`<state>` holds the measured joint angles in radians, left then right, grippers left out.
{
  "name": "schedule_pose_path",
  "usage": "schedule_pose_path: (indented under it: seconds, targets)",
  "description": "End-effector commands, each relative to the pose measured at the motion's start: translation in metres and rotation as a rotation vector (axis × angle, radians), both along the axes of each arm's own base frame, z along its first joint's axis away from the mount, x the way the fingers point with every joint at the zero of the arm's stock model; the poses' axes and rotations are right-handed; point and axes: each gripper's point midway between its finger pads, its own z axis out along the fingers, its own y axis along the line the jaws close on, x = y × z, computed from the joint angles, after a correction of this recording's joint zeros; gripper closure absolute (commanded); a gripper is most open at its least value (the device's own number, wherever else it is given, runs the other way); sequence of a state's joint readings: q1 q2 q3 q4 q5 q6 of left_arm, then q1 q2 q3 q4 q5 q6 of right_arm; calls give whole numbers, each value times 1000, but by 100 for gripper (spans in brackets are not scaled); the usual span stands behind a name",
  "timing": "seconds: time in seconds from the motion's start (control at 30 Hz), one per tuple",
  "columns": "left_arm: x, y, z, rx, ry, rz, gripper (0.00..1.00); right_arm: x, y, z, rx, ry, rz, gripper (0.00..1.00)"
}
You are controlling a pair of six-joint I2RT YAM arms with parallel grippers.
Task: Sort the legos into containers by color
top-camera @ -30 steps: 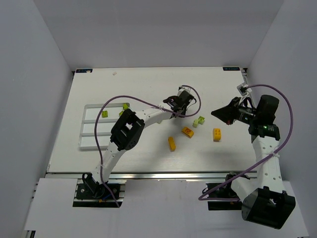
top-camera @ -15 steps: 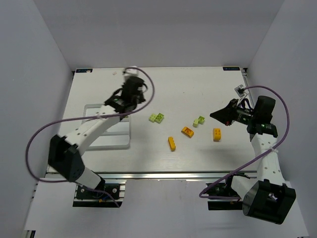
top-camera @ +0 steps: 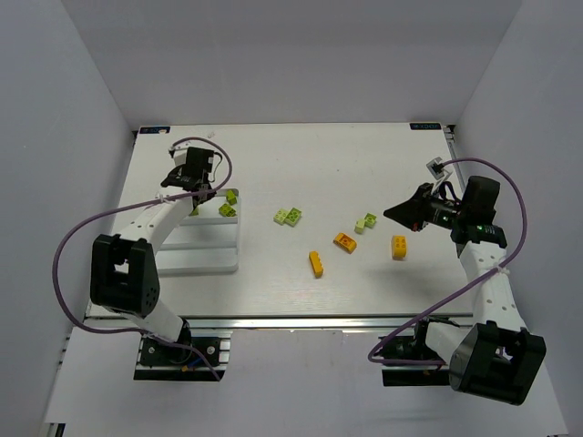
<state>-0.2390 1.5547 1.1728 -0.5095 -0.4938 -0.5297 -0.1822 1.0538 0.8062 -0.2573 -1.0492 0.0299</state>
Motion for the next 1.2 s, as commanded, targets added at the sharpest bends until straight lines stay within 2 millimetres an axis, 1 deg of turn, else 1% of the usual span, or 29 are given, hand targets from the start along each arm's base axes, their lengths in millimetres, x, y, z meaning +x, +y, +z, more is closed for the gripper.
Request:
schedule_pose_path:
  seconds: [0.0,0.03,0.07,0.1,0.23,0.27,0.3,0.33,0.4,0.43,0.5,0.53,0.57,0.63,0.67,0.7,0.77,0.8,0.83,0.87,0.9,0.93,0.97,1.0,1.03,1.07,1.1,1.13,1.17]
  targets:
    - [10,3,8,-58,-34,3,100,5,-1,2,-18,-45,7,95]
    - [12,5,0,-61,-15,8,100,5,-1,2,-18,-44,7,95]
    - [14,3,-2,-69,-13,-3,99,6,0,1,-20,-43,9,95]
    - [15,6,-7,-74,-3,3,96,6,0,0,-19,-40,8,94]
    - [15,3,-25,-99,15,-13,89,7,1,-1,-20,-29,10,94]
    - [15,7,-27,-101,17,-5,88,7,0,-2,-20,-27,7,94]
    - [15,6,-29,-107,23,-10,87,7,0,-2,-20,-24,6,93]
    - [15,9,-32,-106,29,-3,82,8,0,-2,-22,-27,6,93]
    - [16,6,-34,-120,33,-15,81,8,0,-2,-22,-26,6,92]
    - [16,9,-35,-123,35,-9,75,7,1,-2,-21,-24,8,92]
    - [17,6,-35,-135,33,-19,74,7,0,-2,-20,-23,7,92]
    - [16,6,-36,-138,33,-22,69,7,0,-2,-20,-23,8,91]
    - [16,5,-34,-142,29,-26,67,7,0,-2,-19,-21,9,91]
    - [15,4,-33,-146,28,-33,56,7,1,-2,-17,-17,13,90]
    - [15,4,-30,-143,25,-32,49,7,1,-3,-17,-14,13,89]
    - [15,4,-29,-142,23,-37,45,7,1,-2,-17,-17,13,88]
    - [14,9,-25,-138,19,-30,34,6,1,-2,-30,-39,24,83]
    - [14,8,-23,-142,14,-34,31,6,1,-3,-28,-38,28,81]
    - [13,7,-21,-147,11,-40,29,5,2,-1,-28,-46,31,76]
    - [12,6,-20,-152,9,-47,27,4,3,-1,-27,-47,38,74]
    - [12,4,-12,-160,-14,-54,27,4,3,0,-30,-54,40,72]
    - [11,3,-7,-167,-25,-58,27,3,4,0,-31,-58,46,68]
    - [10,-2,-4,-188,-31,-76,28,2,5,1,-33,-68,52,65]
    - [10,-5,11,-207,-76,-96,32,1,7,1,-40,-78,65,63]
    - [9,-14,21,-225,-106,-136,38,1,8,1,-49,-92,76,58]
    - [6,-33,29,-275,-134,-218,48,2,7,-1,-66,-95,68,55]
    - [1,-47,46,-306,-219,-309,70,2,11,-3,-94,-116,82,53]
    - [-3,-63,52,-361,-250,-391,75,4,12,-4,-119,-127,80,50]
    - [-12,-86,58,-453,-270,-498,78,13,4,-11,-181,-129,18,48]
